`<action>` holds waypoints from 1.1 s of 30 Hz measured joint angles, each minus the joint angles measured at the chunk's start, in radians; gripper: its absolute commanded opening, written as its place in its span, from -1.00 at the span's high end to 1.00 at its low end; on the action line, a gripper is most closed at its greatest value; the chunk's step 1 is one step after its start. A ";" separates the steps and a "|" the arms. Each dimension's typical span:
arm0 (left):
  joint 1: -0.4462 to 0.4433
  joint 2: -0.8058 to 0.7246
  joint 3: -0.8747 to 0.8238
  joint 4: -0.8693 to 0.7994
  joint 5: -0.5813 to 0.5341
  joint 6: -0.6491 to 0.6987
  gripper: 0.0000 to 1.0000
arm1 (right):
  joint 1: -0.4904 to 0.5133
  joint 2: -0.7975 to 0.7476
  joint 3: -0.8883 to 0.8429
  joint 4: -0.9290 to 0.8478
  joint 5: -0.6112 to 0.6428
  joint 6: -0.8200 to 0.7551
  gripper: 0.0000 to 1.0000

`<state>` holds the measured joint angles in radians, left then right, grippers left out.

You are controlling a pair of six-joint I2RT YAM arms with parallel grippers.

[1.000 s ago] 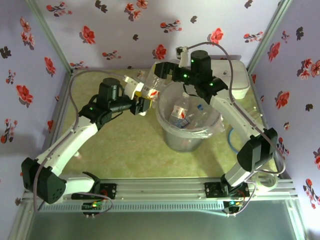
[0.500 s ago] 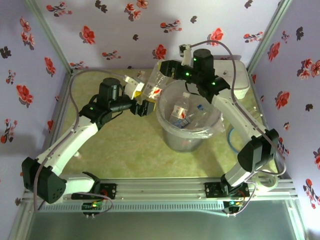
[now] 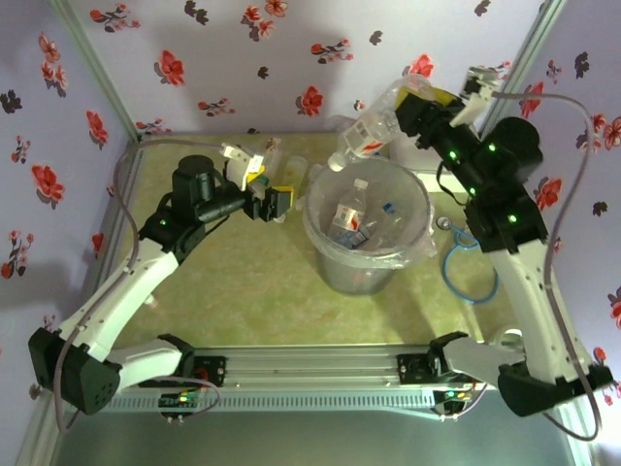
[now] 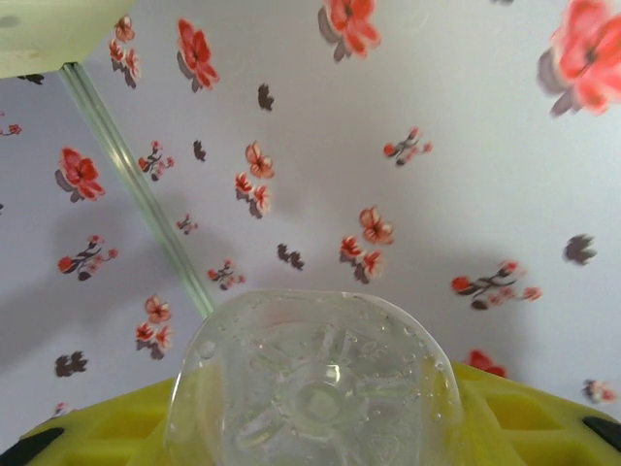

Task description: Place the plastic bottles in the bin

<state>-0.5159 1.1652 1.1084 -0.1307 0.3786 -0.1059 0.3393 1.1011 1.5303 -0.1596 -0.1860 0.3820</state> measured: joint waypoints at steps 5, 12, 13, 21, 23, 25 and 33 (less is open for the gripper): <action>-0.002 0.089 0.042 0.003 0.011 -0.028 -1.00 | 0.000 -0.043 -0.033 -0.122 0.092 -0.089 0.08; -0.038 0.220 0.092 0.011 0.026 -0.045 -1.00 | 0.003 0.034 -0.132 -0.237 0.101 -0.094 0.09; -0.042 0.233 0.092 0.014 0.032 -0.046 -0.99 | 0.008 0.050 -0.143 -0.242 0.096 -0.090 0.08; -0.055 0.283 0.099 0.068 0.070 -0.069 -1.00 | 0.133 0.159 -0.188 -0.288 0.086 -0.082 0.08; -0.058 0.294 0.098 0.089 0.076 -0.075 -0.99 | 0.159 0.173 -0.207 -0.290 0.086 -0.071 0.08; -0.061 0.303 0.093 0.118 0.083 -0.084 -1.00 | 0.179 0.184 -0.234 -0.287 0.088 -0.050 0.08; -0.063 0.308 0.068 0.182 0.095 -0.108 -1.00 | 0.200 0.184 -0.325 -0.217 0.133 0.041 0.08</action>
<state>-0.5789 1.4734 1.1759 0.0513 0.4740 -0.2134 0.5388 1.2854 1.2053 -0.3763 -0.0532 0.4232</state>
